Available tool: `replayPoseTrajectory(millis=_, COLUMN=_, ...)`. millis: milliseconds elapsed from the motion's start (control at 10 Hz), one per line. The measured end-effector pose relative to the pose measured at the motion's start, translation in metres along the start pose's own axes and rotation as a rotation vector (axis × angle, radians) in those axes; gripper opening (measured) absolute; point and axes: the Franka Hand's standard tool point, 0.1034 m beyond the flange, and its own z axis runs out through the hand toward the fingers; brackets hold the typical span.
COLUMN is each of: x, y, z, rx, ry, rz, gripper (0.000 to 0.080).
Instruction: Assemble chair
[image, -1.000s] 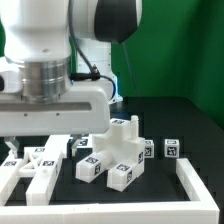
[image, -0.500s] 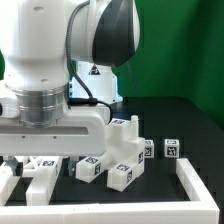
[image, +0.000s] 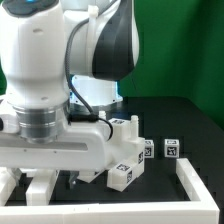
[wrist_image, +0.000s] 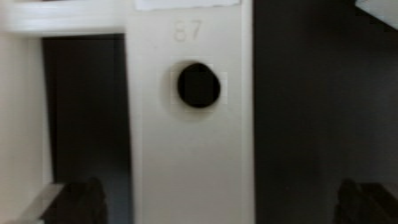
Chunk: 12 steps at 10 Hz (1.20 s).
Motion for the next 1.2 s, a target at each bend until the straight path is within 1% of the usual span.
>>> replayPoseTrajectory(millis=400, x=-0.002, y=0.002, z=0.006, rx=-0.005, ry=0.006, rz=0.002, gripper=0.0649)
replayPoseTrajectory(millis=500, x=-0.002, y=0.002, z=0.007, rx=-0.005, ry=0.005, rz=0.002, gripper=0.0506)
replayPoseTrajectory(millis=600, x=-0.002, y=0.002, z=0.007, rx=-0.005, ry=0.005, rz=0.003, gripper=0.0506)
replayPoseTrajectory(millis=700, x=-0.002, y=0.002, z=0.007, rx=-0.005, ry=0.005, rz=0.002, gripper=0.0350)
replayPoseTrajectory(millis=800, x=-0.002, y=0.002, z=0.007, rx=-0.005, ry=0.005, rz=0.003, gripper=0.0282)
replayPoseTrajectory(millis=1000, x=-0.002, y=0.002, z=0.005, rx=-0.004, ry=0.006, rz=0.000, gripper=0.0282)
replayPoseTrajectory(millis=1100, x=-0.001, y=0.002, z=-0.002, rx=-0.001, ry=0.010, rz=-0.008, gripper=0.0282)
replayPoseTrajectory(millis=1200, x=-0.003, y=0.003, z=-0.014, rx=0.008, ry=0.010, rz=-0.017, gripper=0.0282)
